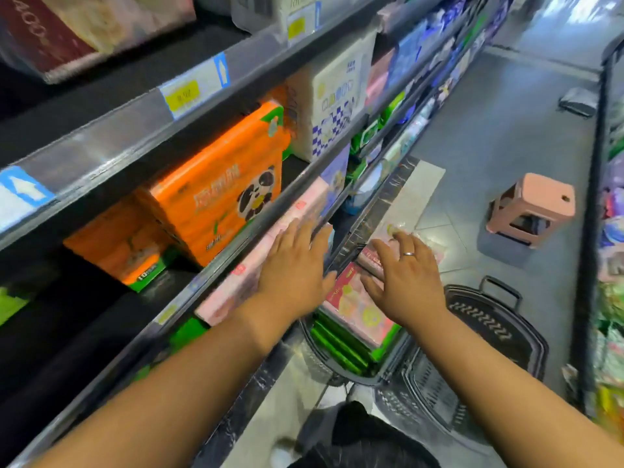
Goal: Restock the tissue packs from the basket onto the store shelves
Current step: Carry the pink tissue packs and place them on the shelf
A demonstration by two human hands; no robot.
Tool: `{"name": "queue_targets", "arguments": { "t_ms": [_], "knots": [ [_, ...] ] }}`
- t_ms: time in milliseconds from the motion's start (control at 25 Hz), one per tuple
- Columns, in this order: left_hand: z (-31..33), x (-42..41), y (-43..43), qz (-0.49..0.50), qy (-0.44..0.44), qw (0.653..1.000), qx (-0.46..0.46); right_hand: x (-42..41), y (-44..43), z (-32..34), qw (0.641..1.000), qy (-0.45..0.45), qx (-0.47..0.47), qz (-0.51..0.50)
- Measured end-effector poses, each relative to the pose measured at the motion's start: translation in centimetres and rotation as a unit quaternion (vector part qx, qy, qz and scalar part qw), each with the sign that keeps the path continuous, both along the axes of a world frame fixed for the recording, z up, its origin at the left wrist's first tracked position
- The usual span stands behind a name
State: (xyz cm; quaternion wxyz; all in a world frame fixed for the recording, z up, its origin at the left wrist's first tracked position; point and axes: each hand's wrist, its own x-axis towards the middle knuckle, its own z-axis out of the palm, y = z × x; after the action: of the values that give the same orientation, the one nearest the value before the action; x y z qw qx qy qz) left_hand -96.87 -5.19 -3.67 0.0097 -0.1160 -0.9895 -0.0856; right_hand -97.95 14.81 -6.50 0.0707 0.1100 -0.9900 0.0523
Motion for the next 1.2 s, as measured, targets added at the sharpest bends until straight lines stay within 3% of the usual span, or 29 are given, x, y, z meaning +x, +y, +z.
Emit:
{"name": "queue_targets", "arguments": {
  "t_ms": [360,560,680,1040,1200],
  "knots": [
    [-9.6,-5.6,8.7,-0.040,-0.123,0.992,-0.007,-2.9,9.4,-9.0,0.985,-0.160,0.027,-0.059],
    [-13.0,-12.5,12.1,-0.086,-0.127,0.986,-0.060,-7.7,13.3,-13.3,0.978,-0.192,0.023,-0.071],
    [-15.9,-16.6,13.4,-0.118,-0.150,0.981,-0.039,-10.2,14.5,-15.7,0.977,-0.194,-0.001,-0.093],
    [-33.0,-29.1,16.8,-0.116,-0.261,0.956,0.072,-17.4,17.6,-29.4,0.929,-0.269,-0.045,-0.251],
    [-40.0,-33.7,17.9,-0.104,-0.279,0.953,0.062,-20.2,17.8,-36.3,0.905,-0.282,-0.054,-0.313]
  ]
}}
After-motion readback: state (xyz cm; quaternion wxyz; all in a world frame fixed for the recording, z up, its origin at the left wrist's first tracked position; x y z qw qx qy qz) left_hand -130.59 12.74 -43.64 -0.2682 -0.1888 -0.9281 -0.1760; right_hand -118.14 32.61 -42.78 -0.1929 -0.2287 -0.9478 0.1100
